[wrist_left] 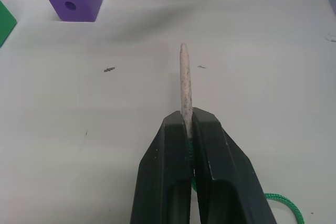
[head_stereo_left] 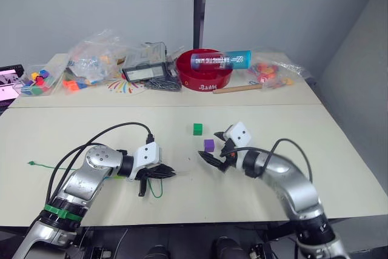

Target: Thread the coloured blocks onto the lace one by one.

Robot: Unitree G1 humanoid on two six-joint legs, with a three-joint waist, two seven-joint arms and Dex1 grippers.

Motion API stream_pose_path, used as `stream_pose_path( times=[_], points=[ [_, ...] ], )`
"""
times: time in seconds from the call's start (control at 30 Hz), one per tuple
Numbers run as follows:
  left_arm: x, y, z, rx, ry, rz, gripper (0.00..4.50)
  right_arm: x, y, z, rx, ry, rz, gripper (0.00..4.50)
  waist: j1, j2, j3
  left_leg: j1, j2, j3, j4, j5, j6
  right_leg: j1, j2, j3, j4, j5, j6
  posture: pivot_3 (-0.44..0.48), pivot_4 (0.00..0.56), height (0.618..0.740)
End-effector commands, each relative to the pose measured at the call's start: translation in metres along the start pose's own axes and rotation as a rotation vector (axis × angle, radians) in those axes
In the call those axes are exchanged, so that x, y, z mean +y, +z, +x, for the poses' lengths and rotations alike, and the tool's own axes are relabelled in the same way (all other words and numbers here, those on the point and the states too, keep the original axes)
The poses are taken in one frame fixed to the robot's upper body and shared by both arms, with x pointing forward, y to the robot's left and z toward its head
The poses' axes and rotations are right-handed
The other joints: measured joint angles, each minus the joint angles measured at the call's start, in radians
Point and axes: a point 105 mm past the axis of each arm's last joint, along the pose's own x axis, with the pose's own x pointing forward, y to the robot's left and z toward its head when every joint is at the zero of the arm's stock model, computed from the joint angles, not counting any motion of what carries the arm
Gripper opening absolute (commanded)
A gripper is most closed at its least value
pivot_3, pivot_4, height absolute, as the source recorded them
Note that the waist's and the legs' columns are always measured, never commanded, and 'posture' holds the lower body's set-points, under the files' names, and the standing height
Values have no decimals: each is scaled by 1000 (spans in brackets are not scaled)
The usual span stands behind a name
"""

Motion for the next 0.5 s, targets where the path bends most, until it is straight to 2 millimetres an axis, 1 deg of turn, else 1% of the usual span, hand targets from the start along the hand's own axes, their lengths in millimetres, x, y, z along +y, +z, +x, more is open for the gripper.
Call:
stream_pose_path(
  times=[0.03,0.17,0.3,0.43,0.5],
  points=[
    [1,6,-3,-25,4,29,0,-10,1,6,39,129,-75,4475,-1,0,0,0,0,0,0,0,0,0,0,0,0,0,0,0,150,731],
    [-2,3,-4,-23,6,21,0,-21,-2,14,114,268,-149,4475,-4,0,0,0,0,0,0,0,0,0,0,0,0,0,0,0,150,731],
    [-3,2,-5,-25,13,16,0,-32,-3,26,160,345,-202,4475,-5,0,0,0,0,0,0,0,0,0,0,0,0,0,0,0,150,731],
    [-6,1,-6,-24,23,12,0,-44,-6,38,199,350,-234,4475,-6,0,0,0,0,0,0,0,0,0,0,0,0,0,0,0,150,731],
    [-7,0,-7,-21,29,10,0,-45,-8,41,216,373,-240,4475,-9,1,1,0,0,0,0,0,0,-1,-1,0,0,0,0,0,150,731]
  ],
)
